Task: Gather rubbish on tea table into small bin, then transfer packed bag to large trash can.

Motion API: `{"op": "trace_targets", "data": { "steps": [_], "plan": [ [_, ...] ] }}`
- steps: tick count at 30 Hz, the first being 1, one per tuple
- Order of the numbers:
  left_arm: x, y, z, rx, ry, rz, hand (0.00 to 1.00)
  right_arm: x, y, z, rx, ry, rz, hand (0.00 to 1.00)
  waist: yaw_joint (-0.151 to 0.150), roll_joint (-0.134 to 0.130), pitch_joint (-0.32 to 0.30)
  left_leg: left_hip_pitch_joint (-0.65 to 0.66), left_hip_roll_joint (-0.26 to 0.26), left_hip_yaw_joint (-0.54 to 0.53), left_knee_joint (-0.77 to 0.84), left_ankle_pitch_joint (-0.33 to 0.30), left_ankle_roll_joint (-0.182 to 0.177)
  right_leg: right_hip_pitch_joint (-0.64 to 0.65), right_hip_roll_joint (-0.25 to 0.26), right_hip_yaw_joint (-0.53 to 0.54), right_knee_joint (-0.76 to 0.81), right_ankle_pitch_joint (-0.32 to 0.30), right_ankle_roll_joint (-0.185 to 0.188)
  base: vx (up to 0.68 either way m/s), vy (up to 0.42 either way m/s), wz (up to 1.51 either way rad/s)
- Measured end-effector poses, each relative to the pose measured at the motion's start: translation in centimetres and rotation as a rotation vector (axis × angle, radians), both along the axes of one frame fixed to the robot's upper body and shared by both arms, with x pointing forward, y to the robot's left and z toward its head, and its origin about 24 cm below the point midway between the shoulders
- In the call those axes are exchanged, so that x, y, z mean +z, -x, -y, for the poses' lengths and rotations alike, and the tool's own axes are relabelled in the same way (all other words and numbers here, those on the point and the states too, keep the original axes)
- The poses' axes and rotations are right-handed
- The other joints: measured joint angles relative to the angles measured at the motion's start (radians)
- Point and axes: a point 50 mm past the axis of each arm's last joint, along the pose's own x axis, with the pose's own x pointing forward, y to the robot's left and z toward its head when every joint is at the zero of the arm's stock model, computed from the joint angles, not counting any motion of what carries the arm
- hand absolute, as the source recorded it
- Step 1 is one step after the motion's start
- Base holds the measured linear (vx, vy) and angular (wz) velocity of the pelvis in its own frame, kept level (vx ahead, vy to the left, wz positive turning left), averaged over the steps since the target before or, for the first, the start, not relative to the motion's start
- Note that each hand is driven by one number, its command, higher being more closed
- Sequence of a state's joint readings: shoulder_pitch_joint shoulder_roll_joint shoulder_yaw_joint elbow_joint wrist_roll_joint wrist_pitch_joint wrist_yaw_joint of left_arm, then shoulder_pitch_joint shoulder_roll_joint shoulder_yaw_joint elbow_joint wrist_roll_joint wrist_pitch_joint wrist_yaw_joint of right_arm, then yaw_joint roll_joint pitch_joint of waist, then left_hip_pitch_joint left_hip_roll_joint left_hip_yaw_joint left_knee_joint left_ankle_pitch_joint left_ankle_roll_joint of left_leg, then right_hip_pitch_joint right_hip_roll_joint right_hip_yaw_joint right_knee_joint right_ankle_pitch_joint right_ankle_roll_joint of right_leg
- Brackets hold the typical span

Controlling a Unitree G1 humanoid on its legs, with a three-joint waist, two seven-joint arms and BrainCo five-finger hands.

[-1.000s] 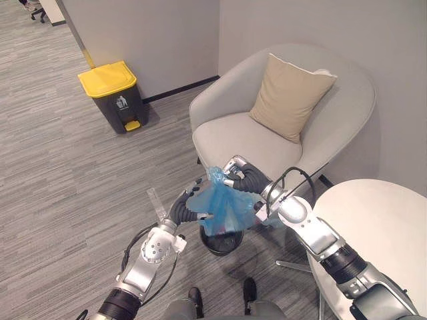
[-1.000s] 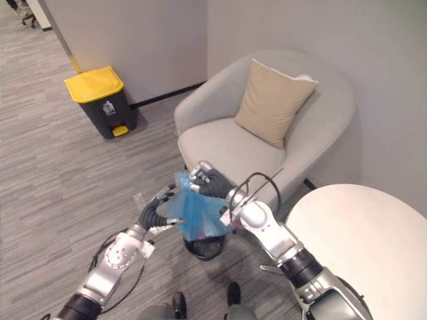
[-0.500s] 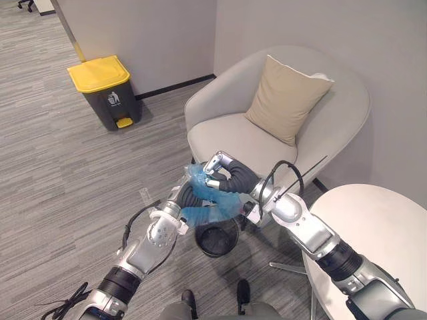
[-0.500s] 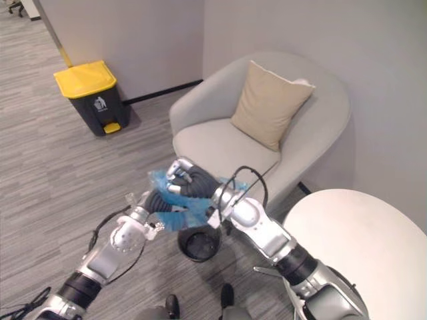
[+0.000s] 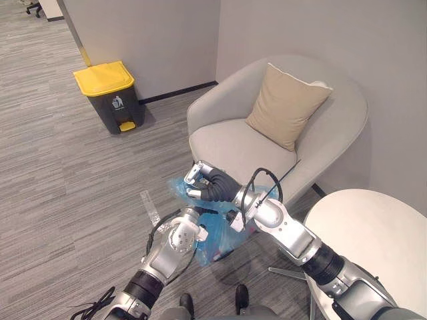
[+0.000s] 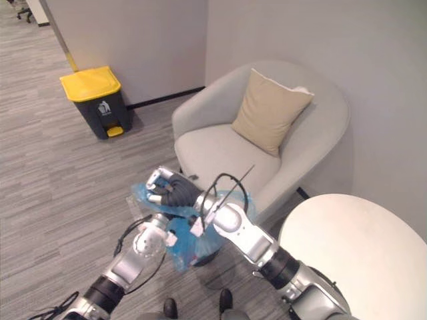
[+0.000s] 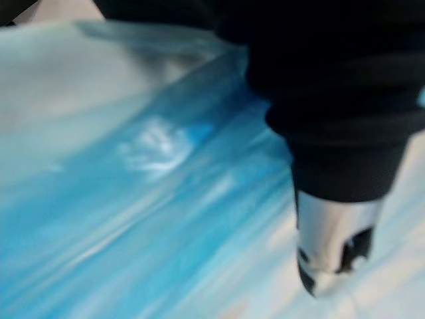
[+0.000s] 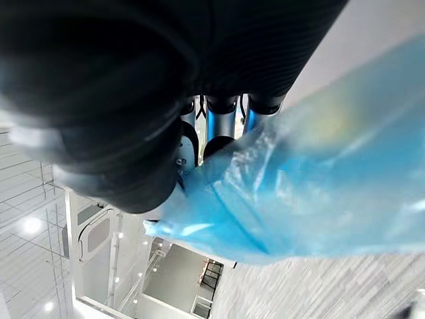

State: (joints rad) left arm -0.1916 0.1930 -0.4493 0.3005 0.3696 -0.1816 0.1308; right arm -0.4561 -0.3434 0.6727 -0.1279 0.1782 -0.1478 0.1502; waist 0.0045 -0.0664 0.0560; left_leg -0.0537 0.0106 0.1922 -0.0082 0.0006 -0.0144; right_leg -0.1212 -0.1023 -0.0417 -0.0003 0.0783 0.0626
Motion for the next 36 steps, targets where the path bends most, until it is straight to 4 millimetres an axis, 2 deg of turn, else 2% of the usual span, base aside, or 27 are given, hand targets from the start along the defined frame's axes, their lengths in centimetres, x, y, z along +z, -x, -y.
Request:
{"op": "trace_targets", "data": {
  "steps": [4, 10, 11, 16, 21, 24, 28, 32, 36],
  "plan": [
    [-0.3, 0.1, 0.1, 0.002, 0.014, -0.021, 1.0, 0.0, 0.1, -0.2, 0.01, -0.027, -0.023, 1.0, -0.005, 0.0, -0.013, 0.027, -0.005, 0.001, -0.062, 0.03, 0.0, 0.0, 0.002, 0.0, -0.004, 0.001, 0.002, 0.0, 0.0, 0.0],
    [-0.1, -0.2, -0.4, 0.042, 0.088, -0.041, 1.0, -0.2, 0.4, -0.6, 0.017, -0.062, -0.046, 1.0, -0.007, -0.002, -0.023, 0.043, -0.005, 0.005, -0.084, 0.038, 0.0, 0.003, 0.005, 0.007, -0.004, 0.001, 0.002, 0.01, 0.005, -0.02],
    [-0.1, -0.3, -0.5, 0.058, 0.099, -0.041, 1.0, -0.3, 0.5, -0.6, 0.013, -0.075, -0.056, 0.0, -0.008, -0.001, -0.024, 0.048, -0.004, 0.005, -0.087, 0.038, 0.0, 0.006, 0.006, 0.008, -0.004, 0.001, 0.002, 0.0, 0.0, 0.0],
    [-0.1, -0.5, -1.3, 0.118, 0.144, -0.065, 1.0, -0.4, 0.5, 0.1, -0.022, -0.106, -0.042, 0.0, -0.013, -0.001, -0.024, 0.06, -0.002, 0.002, -0.095, 0.04, -0.001, 0.018, 0.007, 0.013, -0.005, 0.001, 0.002, 0.0, 0.0, 0.01],
    [-0.6, -0.2, -2.7, 0.189, 0.181, -0.087, 1.0, -1.8, 0.3, 1.2, -0.102, -0.038, -0.014, 0.0, -0.017, 0.002, -0.026, 0.059, 0.001, -0.007, -0.096, 0.039, -0.006, 0.018, 0.009, 0.009, -0.002, 0.001, 0.002, -0.01, -0.011, 0.03],
    [-0.8, 0.1, -3.7, 0.249, 0.223, -0.1, 1.0, -2.3, -0.2, 2.5, -0.218, 0.029, 0.057, 0.0, -0.017, 0.003, -0.028, 0.058, 0.005, -0.011, -0.1, 0.04, -0.01, 0.019, 0.011, 0.007, 0.0, 0.001, 0.002, -0.01, -0.01, 0.03],
    [-1.2, 0.9, -5.7, 0.348, 0.28, -0.112, 1.0, -2.0, -1.0, 5.1, -0.407, 0.109, 0.206, 0.0, -0.018, 0.004, -0.03, 0.058, 0.014, -0.015, -0.101, 0.039, -0.014, 0.019, 0.017, 0.008, 0.003, 0.001, 0.002, 0.0, 0.0, 0.0],
    [-2.0, 1.9, -6.5, 0.401, 0.297, -0.141, 1.0, -2.1, -1.0, 7.2, -0.56, 0.111, 0.258, 0.0, -0.017, 0.012, -0.042, 0.056, 0.017, -0.018, -0.102, 0.039, -0.016, 0.019, 0.022, 0.005, 0.001, 0.001, 0.002, 0.0, -0.006, 0.01],
    [-2.7, 3.3, -7.4, 0.482, 0.375, -0.173, 1.0, -2.9, -0.2, 10.9, -0.786, 0.1, 0.261, 0.0, -0.015, 0.025, -0.049, 0.055, 0.012, -0.022, -0.102, 0.048, -0.018, 0.02, 0.02, 0.0, 0.0, -0.006, 0.008, 0.0, -0.006, 0.03]
  ]
}}
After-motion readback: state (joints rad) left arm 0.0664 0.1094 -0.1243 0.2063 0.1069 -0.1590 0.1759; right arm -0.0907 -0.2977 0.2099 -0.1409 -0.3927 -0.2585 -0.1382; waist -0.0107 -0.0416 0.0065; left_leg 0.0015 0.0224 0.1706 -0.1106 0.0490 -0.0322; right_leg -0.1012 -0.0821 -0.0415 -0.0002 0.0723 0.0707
